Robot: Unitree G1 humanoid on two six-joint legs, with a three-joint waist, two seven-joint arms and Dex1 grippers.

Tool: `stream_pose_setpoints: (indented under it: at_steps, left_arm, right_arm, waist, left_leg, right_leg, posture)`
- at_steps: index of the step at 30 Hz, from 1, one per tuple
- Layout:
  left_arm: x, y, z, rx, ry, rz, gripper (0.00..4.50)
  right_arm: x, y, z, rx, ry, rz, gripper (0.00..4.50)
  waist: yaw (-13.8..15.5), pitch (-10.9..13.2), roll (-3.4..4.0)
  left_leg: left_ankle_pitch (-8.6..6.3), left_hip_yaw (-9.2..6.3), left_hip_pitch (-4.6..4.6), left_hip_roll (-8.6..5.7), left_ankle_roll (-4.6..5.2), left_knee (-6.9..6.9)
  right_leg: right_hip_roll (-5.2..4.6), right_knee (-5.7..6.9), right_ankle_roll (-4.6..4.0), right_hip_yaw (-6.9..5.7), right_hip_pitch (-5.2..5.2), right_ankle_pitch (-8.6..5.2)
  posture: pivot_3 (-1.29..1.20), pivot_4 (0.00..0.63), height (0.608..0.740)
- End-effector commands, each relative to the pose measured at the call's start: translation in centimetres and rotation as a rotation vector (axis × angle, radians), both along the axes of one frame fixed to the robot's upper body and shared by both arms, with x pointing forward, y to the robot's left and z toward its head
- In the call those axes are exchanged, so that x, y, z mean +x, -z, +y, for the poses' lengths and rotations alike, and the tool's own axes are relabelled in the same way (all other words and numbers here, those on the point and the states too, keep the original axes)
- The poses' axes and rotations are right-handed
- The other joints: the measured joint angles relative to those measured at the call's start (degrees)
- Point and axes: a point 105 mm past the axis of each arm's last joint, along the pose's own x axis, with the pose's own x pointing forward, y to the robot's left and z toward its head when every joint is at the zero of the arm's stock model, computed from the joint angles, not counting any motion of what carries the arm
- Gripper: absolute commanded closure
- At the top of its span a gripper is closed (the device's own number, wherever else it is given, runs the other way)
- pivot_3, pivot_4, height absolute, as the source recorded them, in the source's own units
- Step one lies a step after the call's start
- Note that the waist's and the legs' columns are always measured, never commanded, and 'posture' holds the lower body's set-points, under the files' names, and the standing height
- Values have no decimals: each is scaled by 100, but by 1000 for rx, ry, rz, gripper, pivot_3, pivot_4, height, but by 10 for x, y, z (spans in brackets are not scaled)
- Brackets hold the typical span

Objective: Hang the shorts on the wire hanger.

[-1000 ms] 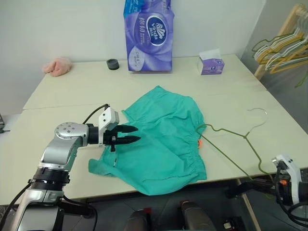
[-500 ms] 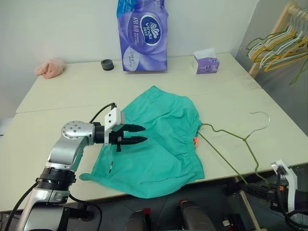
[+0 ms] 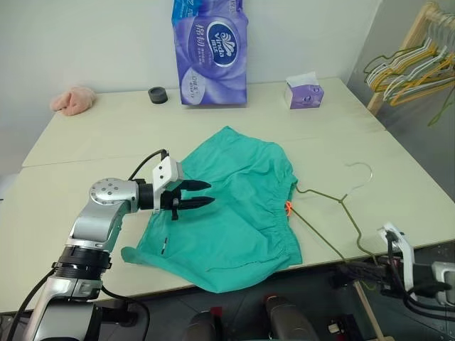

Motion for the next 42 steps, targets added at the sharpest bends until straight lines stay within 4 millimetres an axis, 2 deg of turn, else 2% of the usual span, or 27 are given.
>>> stream_pose_setpoints:
  at_steps: [1,7,13,17,21,24,30,32,34,39,42]
  left_arm:
    - [4,-13,1,-1,-8,-71,2581]
    - [5,-14,0,-4,-18,-83,2581]
    - [15,-21,8,-48,-129,-109,2581]
    - [27,-30,13,-112,-222,-105,2581]
    - [33,-40,16,-167,-252,-105,2581]
    - [33,-50,16,-208,-233,-97,1999]
    - [37,-83,21,-201,-209,-209,130]
    - [41,-94,25,-182,-210,-259,26]
    - [44,-97,26,-126,-191,-297,26]
    - [44,-85,22,42,-86,-338,26]
    - [47,-82,14,83,-36,-372,26]
  right_arm:
    - [19,-3,9,50,16,-11,4500]
    - [59,-9,23,106,111,-67,4500]
    - [79,-38,33,89,119,-239,4500]
    - [87,-60,54,7,12,-420,4500]
    - [87,-60,72,-115,-124,-539,4500]
    - [90,-56,78,-205,-190,-617,4500]
    - [94,-53,85,-319,-305,-723,4500]
    - [95,-52,84,-364,-345,-751,4500]
    - [96,-50,83,-397,-375,-773,4500]
    - [96,-52,86,-451,-447,-832,4500]
    - [94,-52,87,-496,-505,-876,4500]
  waist:
    - [-3,1,1]
    - [-7,5,8]
    - [10,8,14]
    - [-7,9,16]
    - [-10,9,15]
    - [-8,9,15]
    - [1,9,15]
    - [5,9,15]
    - [5,9,15]
    - [3,9,15]
    - [6,9,15]
  left_leg:
    - [0,-1,-1,0,0,-1]
    - [0,-2,-2,0,0,-2]
    - [0,-7,-9,-1,0,-1]
    - [0,-7,-8,-1,0,0]
    - [0,-10,-9,0,0,-1]
    - [0,-8,-9,-1,0,0]
    - [0,-9,-10,-2,0,2]
    - [0,-9,-9,-3,0,3]
    - [0,-9,-9,-3,-1,3]
    - [0,-9,-8,-3,-1,1]
    - [1,-9,-9,-3,-1,5]
  right_leg:
    - [0,0,0,-1,0,0]
    - [-2,2,-4,3,-3,3]
    - [-4,2,-19,2,-5,15]
    - [-4,2,-10,0,-6,12]
    - [-4,1,3,-7,-7,5]
    - [-4,0,4,-6,-7,6]
    - [-5,1,-3,-7,-8,10]
    - [-5,1,-14,-7,-8,17]
    - [-5,1,-15,-9,-8,17]
    - [-6,1,-21,-10,-9,21]
    - [-7,1,-22,-9,-10,21]
  posture:
    - [-246,134,740]
    - [-227,130,740]
    - [-215,125,740]
    - [-216,120,740]
    - [-215,115,740]
    - [-211,113,740]
    - [-201,110,740]
    - [-198,108,740]
    - [-198,107,740]
    - [-201,103,740]
    - [-209,102,740]
